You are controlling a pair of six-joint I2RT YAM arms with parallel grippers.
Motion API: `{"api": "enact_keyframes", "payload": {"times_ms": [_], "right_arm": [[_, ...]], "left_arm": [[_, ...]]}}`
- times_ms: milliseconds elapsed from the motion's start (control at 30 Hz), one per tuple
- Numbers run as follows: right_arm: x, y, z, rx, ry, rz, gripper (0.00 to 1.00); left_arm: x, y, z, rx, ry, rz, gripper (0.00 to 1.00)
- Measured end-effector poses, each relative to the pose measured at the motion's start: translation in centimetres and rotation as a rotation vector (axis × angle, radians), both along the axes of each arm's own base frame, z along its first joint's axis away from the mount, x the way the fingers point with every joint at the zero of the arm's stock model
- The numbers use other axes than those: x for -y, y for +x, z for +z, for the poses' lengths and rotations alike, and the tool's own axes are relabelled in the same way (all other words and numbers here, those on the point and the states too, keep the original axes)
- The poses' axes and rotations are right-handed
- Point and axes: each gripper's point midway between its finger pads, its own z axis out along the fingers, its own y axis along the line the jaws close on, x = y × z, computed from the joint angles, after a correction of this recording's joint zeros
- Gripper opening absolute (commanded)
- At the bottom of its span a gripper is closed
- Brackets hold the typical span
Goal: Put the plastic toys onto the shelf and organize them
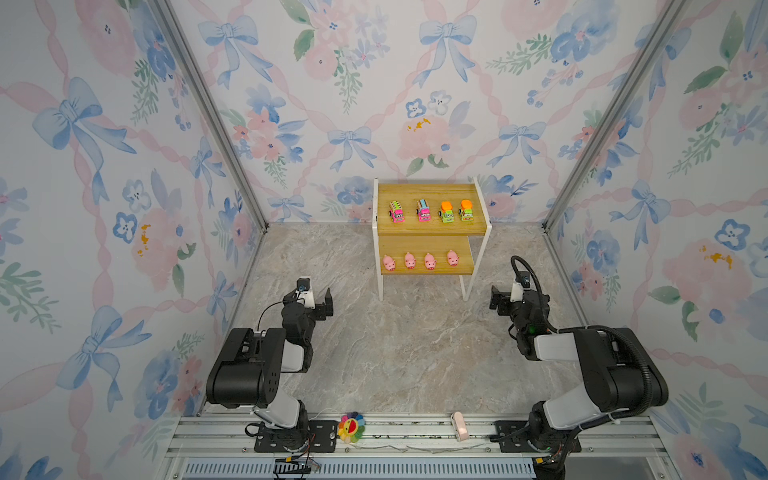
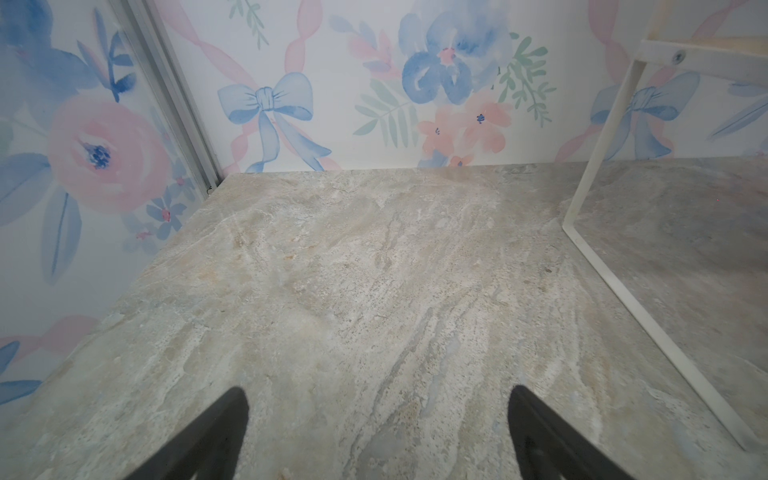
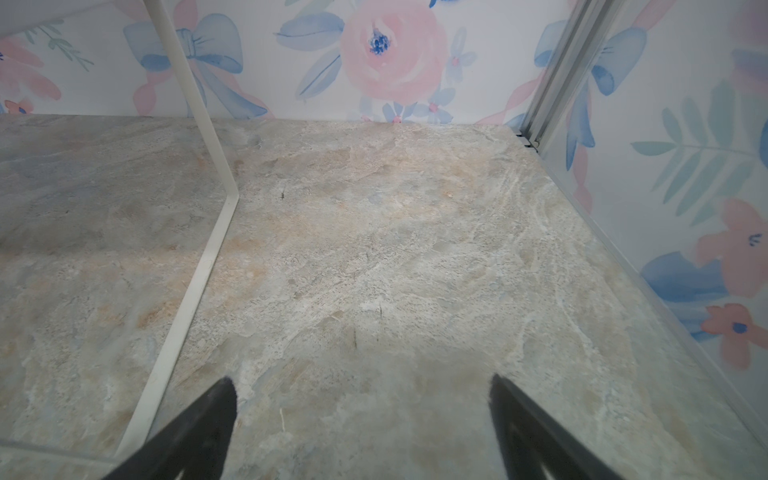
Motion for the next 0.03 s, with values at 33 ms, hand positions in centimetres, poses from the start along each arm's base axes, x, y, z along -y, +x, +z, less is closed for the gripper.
{"api": "enact_keyframes", "payload": {"times_ms": [33], "right_arm": [[0.0,0.0,0.0,0.0,0.0,0.0,0.97]], "left_arm": [[0.0,0.0,0.01,0.0,0.0,0.0,0.98]]}}
